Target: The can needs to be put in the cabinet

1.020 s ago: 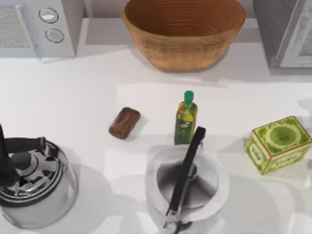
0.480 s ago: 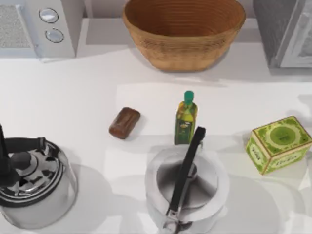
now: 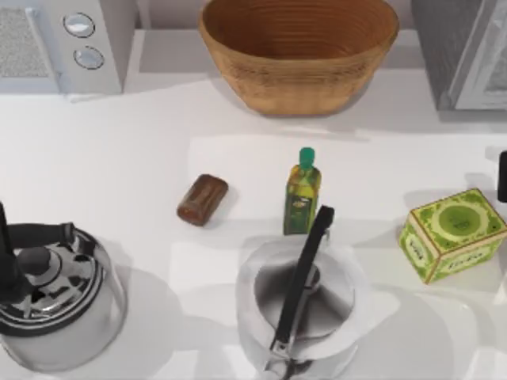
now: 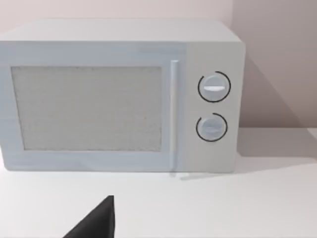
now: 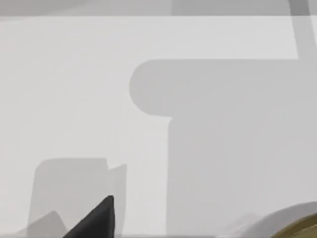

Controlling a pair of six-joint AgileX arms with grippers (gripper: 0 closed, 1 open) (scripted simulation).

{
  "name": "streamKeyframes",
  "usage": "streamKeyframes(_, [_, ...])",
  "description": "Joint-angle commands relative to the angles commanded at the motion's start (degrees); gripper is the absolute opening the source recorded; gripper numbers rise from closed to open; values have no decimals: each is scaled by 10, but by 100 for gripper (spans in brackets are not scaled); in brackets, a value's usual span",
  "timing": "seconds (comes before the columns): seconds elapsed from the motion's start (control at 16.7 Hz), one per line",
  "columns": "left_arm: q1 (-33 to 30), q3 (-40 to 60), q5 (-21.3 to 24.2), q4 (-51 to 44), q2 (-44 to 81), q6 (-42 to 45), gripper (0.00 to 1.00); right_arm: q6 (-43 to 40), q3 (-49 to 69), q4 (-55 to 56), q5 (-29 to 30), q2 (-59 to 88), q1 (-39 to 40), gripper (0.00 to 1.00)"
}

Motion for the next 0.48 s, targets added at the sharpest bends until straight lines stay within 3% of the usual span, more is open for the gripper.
streamKeyframes(0.42, [0, 0, 0, 0, 0, 0, 100, 4, -14, 17, 4, 4, 6, 100])
streamKeyframes(0.48, [0, 0, 0, 0, 0, 0, 100, 4, -14, 17, 4, 4, 6, 92])
